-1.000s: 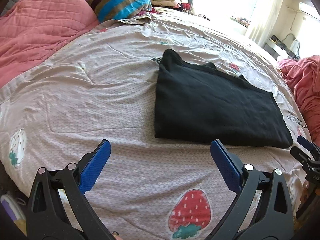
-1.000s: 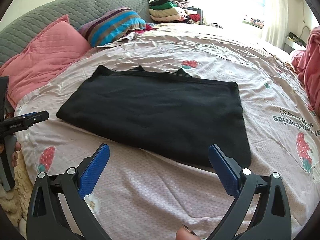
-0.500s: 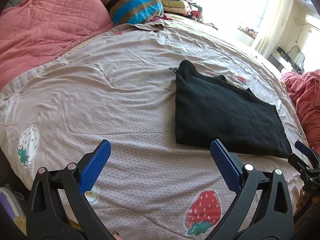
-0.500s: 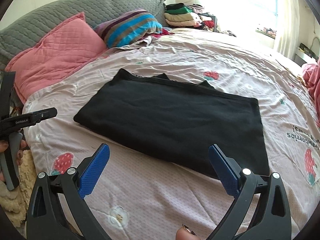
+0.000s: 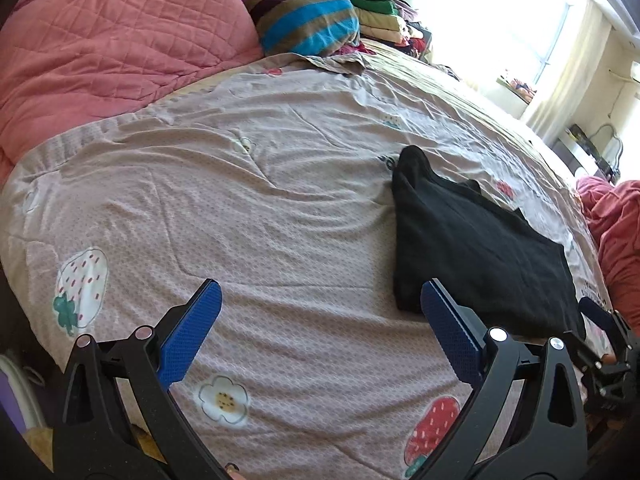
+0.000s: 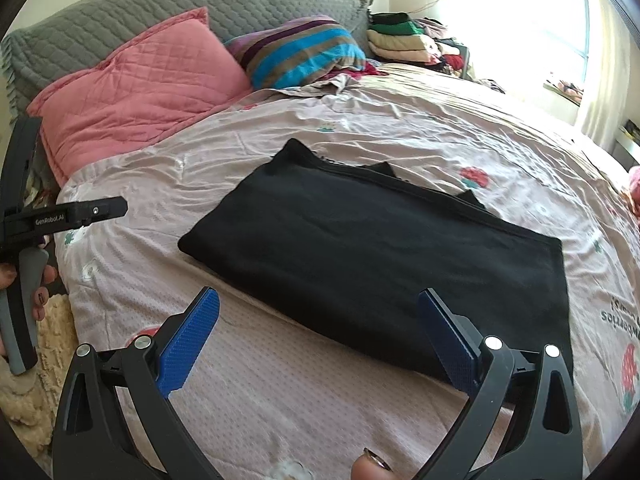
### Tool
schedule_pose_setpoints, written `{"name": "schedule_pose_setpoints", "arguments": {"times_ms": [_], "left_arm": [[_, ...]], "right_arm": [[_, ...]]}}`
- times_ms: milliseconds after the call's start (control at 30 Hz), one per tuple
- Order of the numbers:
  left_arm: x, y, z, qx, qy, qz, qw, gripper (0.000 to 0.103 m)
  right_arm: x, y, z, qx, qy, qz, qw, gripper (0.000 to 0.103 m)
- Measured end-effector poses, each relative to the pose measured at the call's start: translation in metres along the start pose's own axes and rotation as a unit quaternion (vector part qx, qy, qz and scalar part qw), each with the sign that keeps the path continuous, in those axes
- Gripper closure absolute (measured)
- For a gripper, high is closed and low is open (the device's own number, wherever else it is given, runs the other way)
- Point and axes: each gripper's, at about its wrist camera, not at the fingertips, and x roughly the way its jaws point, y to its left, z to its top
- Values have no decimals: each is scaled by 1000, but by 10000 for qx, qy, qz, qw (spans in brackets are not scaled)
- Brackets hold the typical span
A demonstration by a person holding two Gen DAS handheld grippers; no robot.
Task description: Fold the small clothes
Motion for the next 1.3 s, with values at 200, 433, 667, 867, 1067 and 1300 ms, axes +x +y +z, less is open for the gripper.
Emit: {"name": "schedule_pose_setpoints", "arguments": {"times_ms": [200,433,667,867,1067,1300], "left_arm": [[7,9,6,-68,25,70,9999,10],[18,17,10,-100,91,185,9997,10],[31,17,15,-95,157,256,9995,10],[42,6,25,61,181,267,9995,10],[57,-8,37,271,245,287,9989,10],[69,-20,47,471,305,332,9979,10]], "right_arm": [[20,19,11,-251,28,48,9997,5],[42,36,18,-481,74,128,9987,5],[63,50,22,-756,72,4,9971,5],[79,59,20,-1079,131,-295,9936,5],[94,72,15,-1562,140,-615,9857,5],[113,82,14,-1857,213,-808,9791,5]]}}
